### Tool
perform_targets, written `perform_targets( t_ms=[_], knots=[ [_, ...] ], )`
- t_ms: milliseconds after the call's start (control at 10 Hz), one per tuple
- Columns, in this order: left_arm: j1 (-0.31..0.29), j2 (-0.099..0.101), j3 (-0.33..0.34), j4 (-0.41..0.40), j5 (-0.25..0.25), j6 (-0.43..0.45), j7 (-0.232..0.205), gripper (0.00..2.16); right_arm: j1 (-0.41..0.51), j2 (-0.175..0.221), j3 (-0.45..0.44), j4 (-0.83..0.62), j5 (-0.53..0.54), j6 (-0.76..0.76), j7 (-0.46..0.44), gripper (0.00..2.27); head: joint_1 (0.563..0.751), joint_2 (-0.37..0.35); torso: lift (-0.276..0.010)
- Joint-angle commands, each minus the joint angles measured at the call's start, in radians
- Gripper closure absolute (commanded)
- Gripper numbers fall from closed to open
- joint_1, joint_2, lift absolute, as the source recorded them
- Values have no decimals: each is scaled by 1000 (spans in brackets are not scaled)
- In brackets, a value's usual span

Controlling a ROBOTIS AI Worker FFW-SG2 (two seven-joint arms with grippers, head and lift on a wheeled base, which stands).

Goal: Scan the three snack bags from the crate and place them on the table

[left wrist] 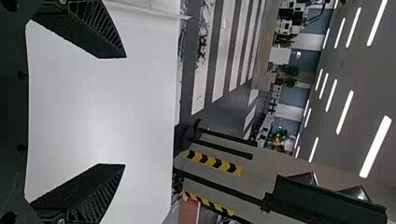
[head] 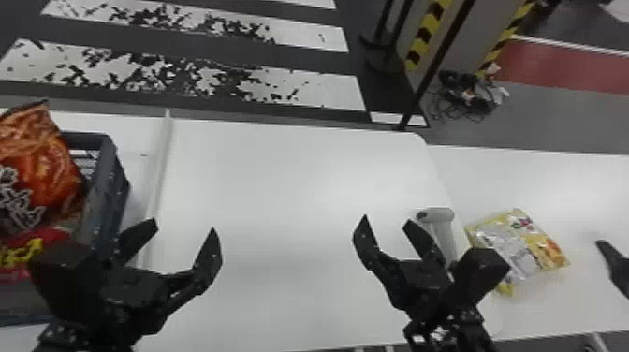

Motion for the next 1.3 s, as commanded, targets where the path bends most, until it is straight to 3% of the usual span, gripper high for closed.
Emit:
perform_targets(
  t_ms=[0,300,500,800,1200],
  knots=[
    [19,1,34,-6,1,-26,0,29,2,-5,0,3,10,-11,0,87,695,-194,-62],
    [34,4,116,-23,4,-75,6,29,-2,-23,-11,17,24,-35,9,97,695,-155,-62],
    [16,0,209,-19,69,-75,-15,29,6,-32,-13,15,27,-66,34,97,695,-93,-62],
    [-21,1,294,18,78,-103,-35,29,-2,-57,-25,9,27,-57,48,130,695,-25,-62],
    [-70,3,500,78,194,-103,-95,36,-14,-71,-23,11,41,-4,46,130,695,84,-62]
  ],
)
